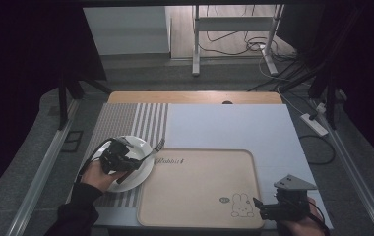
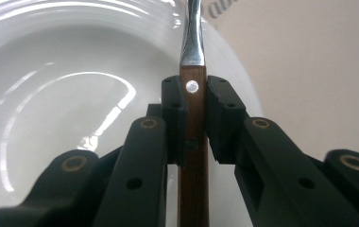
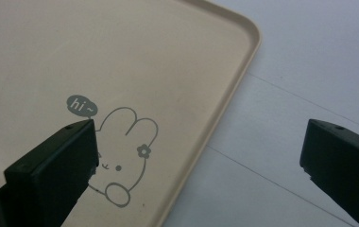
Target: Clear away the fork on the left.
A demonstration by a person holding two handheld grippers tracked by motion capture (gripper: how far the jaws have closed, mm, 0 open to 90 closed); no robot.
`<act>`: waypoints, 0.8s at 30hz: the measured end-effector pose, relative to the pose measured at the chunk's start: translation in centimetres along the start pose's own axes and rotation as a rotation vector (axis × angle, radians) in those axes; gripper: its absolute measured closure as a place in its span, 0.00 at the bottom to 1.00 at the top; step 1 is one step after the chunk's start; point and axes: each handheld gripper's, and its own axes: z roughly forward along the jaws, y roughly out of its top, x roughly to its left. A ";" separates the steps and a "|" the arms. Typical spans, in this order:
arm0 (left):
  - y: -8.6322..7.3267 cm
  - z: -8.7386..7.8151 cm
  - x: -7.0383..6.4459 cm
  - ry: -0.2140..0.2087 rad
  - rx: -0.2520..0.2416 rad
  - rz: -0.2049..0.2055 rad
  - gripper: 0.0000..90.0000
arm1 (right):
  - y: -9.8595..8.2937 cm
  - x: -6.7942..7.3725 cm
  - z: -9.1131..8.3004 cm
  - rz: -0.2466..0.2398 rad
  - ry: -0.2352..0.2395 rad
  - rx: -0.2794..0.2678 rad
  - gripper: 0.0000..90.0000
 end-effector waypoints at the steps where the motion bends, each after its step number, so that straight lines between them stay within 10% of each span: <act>1: 0.0 0.0 -0.2 0.000 0.004 0.000 0.87 | 0.0 0.0 0.0 -0.001 -0.001 0.000 0.00; 24: 0.5 2.2 -6.6 -0.063 0.006 0.015 0.87 | 0.0 0.2 0.1 -0.019 -0.007 0.005 0.00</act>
